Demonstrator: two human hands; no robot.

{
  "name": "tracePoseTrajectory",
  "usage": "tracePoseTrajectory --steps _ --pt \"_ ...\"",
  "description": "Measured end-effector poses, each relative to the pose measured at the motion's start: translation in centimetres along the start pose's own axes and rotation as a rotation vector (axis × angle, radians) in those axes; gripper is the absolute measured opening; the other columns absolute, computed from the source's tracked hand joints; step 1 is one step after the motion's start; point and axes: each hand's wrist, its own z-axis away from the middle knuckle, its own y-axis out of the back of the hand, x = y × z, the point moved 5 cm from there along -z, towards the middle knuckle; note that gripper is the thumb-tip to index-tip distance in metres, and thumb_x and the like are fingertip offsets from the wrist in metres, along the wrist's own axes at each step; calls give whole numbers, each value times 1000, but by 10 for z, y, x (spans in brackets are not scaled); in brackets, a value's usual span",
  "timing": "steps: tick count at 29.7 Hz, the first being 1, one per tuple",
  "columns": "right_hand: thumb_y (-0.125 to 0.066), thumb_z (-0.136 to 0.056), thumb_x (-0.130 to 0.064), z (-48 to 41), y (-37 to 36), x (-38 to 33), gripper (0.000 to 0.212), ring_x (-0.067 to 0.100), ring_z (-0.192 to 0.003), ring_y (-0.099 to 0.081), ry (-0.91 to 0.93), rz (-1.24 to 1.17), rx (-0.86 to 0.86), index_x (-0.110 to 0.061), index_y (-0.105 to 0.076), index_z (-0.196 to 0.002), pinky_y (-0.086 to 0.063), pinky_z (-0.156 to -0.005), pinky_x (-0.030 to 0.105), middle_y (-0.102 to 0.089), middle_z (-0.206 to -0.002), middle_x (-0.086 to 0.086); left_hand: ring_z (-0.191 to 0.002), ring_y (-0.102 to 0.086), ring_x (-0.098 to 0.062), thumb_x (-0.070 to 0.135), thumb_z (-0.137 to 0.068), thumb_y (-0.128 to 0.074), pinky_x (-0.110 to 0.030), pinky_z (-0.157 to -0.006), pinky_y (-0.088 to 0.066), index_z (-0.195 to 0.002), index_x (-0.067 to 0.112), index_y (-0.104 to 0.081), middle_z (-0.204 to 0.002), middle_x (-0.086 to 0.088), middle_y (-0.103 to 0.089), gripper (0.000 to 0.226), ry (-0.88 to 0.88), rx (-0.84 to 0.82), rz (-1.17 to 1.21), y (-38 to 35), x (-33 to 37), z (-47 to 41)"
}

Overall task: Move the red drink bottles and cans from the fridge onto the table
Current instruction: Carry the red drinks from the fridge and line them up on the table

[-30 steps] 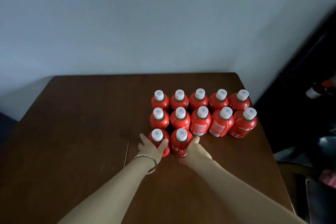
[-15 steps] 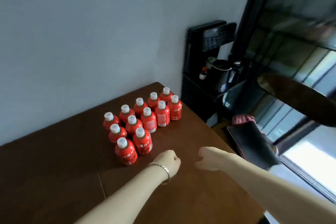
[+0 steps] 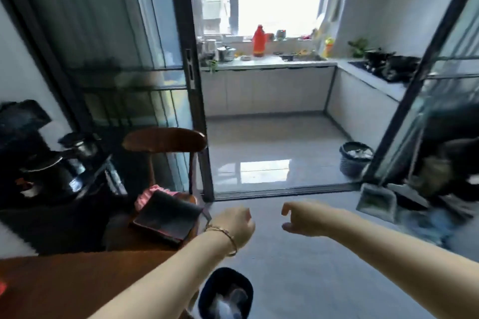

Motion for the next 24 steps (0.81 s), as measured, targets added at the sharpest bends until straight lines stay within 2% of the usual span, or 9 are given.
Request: tracePoseTrajectory --steps 3,6,8,12,19,24 --pt "-53 -91 -41 46 23 120 39 21 -118 -54 -148 -70 102 -26 -52 -127 -44 -94 31 -60 -127 -1 -104 -61 -30 26 -92 -39 -32 -87 -50 -105 13 -60 -115 -11 -64 28 -178 -23 -92 -23 117 -38" --pt "-51 -92 -35 104 50 239 34 20 -118 -54 -273 -75 176 -21 -56 -123 -43 -91 27 -62 -124 -1 -104 -60 -29 24 -95 -39 -25 -81 -45 -106 9 -61 -113 -13 -64 28 -366 -37 -136 -46 249 -69" --pt "-50 -92 -33 143 65 316 32 24 -116 -55 -374 -77 198 -17 -58 -119 -45 -89 31 -63 -122 3 -109 -58 -27 24 -96 -40 -22 -82 -43 -112 11 -60 -117 -10 -63 29 -469 -55 -130 -61 338 -85" --pt "-50 -92 -33 208 93 453 30 25 -112 -58 -570 -118 266 -21 -58 -118 -46 -86 32 -63 -120 2 -109 -59 -27 23 -96 -38 -28 -87 -47 -115 9 -59 -118 -11 -63 32 -647 -49 -241 -88 504 -111" --pt "-49 -91 -29 279 134 626 26 26 -112 -57 -842 -167 399 -21 -62 -112 -46 -94 34 -63 -121 2 -102 -62 -28 24 -93 -40 -30 -82 -49 -104 14 -63 -110 -8 -66 28 -891 12 -277 -122 712 -143" --pt "-50 -89 -25 298 162 743 23 25 -104 -61 -1011 -168 529 -19 -64 -106 -48 -86 32 -66 -114 3 -102 -62 -25 26 -91 -39 -28 -78 -47 -99 18 -61 -108 -1 -67 25 -1054 90 -247 -139 841 -187"
